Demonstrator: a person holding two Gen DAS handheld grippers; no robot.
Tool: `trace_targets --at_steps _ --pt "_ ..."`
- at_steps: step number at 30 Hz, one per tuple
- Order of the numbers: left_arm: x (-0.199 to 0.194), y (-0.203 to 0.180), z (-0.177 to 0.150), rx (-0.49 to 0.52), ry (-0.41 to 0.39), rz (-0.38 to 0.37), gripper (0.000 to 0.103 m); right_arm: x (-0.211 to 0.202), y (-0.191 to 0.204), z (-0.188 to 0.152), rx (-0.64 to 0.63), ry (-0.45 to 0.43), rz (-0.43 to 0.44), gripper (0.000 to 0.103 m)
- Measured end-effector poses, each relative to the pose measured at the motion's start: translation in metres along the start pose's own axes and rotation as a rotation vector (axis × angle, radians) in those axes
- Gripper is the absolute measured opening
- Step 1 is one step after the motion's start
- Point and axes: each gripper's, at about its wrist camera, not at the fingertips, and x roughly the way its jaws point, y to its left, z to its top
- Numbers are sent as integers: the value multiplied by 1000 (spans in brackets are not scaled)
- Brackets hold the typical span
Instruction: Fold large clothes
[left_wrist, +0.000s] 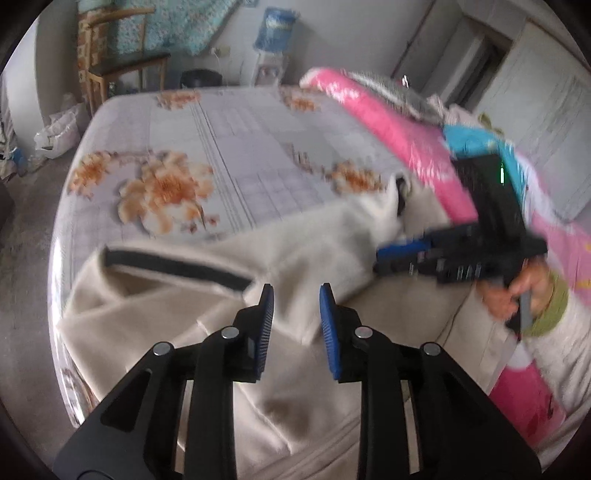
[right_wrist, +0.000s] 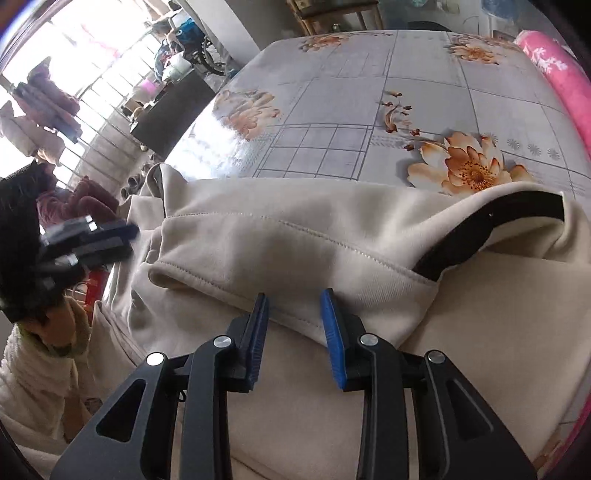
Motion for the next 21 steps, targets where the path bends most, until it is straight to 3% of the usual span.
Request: trace_targets --at_steps 2,4,7,9,14,18,19,21 --pt "3 2 11 -37 -24 4 25 0 6 -1 -12 4 -32 30" --pt "22 -1 18 -55 2 74 28 -2 11 1 -23 12 -60 30" --pt "70 -7 7 26 150 231 30 -26 14 5 -28 -39 -68 30" --pt "71 -15 0 119 111 270 31 -45 12 9 -32 -93 -120 30" --pt "65 -8 2 91 119 247 31 -59 -6 35 -21 -171 -250 30" --pt "51 -3 4 62 80 207 31 -19 -41 37 36 -85 -335 30" --pt "45 -1 5 50 61 197 31 -13 -51 34 63 -57 -334 34" --pt "33 4 9 18 12 161 32 -12 -65 24 127 -88 -277 38"
